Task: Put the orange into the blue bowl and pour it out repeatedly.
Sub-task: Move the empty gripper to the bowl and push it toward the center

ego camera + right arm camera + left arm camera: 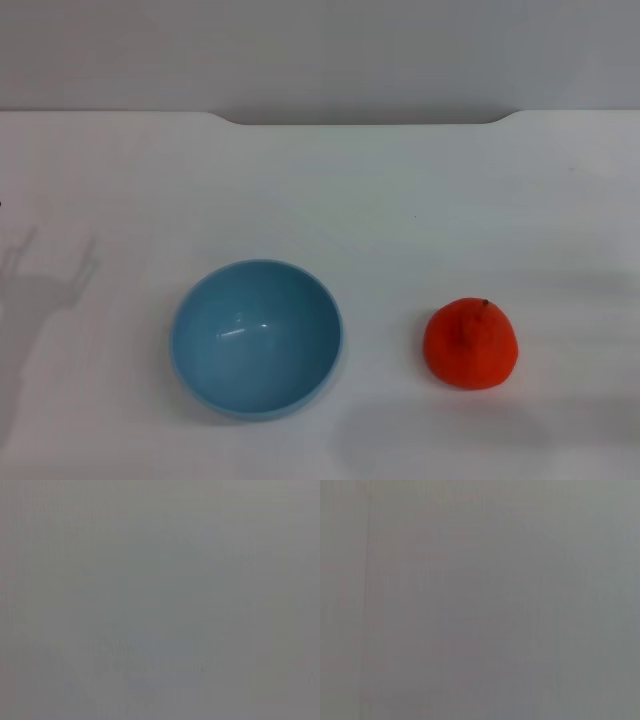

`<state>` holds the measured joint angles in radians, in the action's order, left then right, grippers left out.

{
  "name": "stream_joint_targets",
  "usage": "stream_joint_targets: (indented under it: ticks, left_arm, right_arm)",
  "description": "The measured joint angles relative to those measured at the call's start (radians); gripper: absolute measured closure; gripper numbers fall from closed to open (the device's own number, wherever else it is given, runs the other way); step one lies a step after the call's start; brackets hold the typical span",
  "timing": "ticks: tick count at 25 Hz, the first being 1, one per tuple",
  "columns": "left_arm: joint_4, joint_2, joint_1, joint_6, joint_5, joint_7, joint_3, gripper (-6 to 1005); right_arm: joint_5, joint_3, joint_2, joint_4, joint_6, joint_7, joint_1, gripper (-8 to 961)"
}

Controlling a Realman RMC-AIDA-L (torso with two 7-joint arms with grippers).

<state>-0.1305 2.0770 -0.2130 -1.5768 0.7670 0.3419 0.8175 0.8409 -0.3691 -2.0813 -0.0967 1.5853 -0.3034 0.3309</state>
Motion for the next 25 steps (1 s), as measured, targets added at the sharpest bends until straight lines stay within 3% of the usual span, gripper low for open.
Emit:
stream_joint_targets:
  ticks: [11,17,22,25]
  left_arm:
    - [-0.002,0.000,-0.012,0.001,0.001,0.000,0.000,217]
    - [-0.017,-0.001,-0.061,-0.001,-0.002,0.080,-0.008,216]
    - [-0.114,-0.004,-0.134,0.084,0.011,0.210,0.014,215]
    - [-0.213,-0.005,-0.175,0.181,0.034,0.250,0.095,216]
  right_arm:
    - [0.001,0.002,0.000,0.000,-0.003,0.000,0.007,427]
    - [0.001,-0.004,0.000,0.000,-0.003,-0.001,0.012,427]
    - [0.002,-0.005,0.001,0.000,0.009,-0.047,0.023,427]
    - [0.011,-0.010,0.002,0.001,0.010,-0.100,0.034,428]
